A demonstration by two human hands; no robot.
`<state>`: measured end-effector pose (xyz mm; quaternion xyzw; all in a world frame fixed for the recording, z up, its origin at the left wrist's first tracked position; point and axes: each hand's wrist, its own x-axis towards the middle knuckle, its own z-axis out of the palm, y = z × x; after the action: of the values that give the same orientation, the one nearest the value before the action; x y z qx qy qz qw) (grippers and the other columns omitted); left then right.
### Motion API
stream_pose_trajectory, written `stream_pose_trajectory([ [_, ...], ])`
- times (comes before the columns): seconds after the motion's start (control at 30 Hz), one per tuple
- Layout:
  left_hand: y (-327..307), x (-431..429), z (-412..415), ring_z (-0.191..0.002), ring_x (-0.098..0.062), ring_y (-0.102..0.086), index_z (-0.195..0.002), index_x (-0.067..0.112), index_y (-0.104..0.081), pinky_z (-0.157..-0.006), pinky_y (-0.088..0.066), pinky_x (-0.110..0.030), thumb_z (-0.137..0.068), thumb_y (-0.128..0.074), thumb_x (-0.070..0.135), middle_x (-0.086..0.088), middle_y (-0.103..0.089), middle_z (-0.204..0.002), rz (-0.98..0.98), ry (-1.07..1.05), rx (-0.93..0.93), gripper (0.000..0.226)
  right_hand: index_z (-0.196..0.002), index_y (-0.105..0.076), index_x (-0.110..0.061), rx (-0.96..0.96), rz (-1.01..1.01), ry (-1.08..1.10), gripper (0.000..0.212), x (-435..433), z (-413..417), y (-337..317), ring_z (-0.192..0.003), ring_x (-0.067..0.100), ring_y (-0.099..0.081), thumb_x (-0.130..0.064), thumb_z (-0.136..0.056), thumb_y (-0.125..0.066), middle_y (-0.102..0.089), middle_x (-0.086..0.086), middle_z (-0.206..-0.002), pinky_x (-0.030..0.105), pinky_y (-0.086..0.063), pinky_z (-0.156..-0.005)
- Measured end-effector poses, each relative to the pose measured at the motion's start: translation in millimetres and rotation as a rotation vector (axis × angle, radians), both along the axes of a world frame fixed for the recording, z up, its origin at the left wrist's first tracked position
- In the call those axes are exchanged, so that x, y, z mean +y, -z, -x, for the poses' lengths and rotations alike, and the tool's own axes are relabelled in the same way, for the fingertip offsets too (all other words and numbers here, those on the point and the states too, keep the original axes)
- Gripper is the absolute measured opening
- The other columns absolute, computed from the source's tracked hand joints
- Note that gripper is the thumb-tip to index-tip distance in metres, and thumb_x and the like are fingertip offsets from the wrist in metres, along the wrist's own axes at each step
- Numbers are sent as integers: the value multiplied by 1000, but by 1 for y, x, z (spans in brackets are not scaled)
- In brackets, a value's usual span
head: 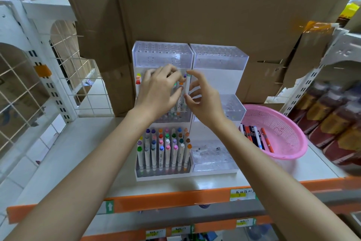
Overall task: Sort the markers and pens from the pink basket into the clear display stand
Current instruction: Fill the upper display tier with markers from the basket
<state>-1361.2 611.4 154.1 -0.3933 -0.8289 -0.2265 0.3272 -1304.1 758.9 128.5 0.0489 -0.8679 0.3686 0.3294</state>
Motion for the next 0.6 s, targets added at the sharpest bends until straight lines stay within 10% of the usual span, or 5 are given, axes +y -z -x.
stream_pose_trajectory([
  [0.6, 18, -17, 4, -119, -19, -54, -131, 21, -55, -101, -35, -41, -87, -60, 23, 0, -57, -132, 84, -6, 63, 44, -123, -55, -16, 55, -177, 30, 35, 10, 0, 9, -73, 15, -60, -16, -90, -64, -61, -1, -82, 42, -55, -69],
])
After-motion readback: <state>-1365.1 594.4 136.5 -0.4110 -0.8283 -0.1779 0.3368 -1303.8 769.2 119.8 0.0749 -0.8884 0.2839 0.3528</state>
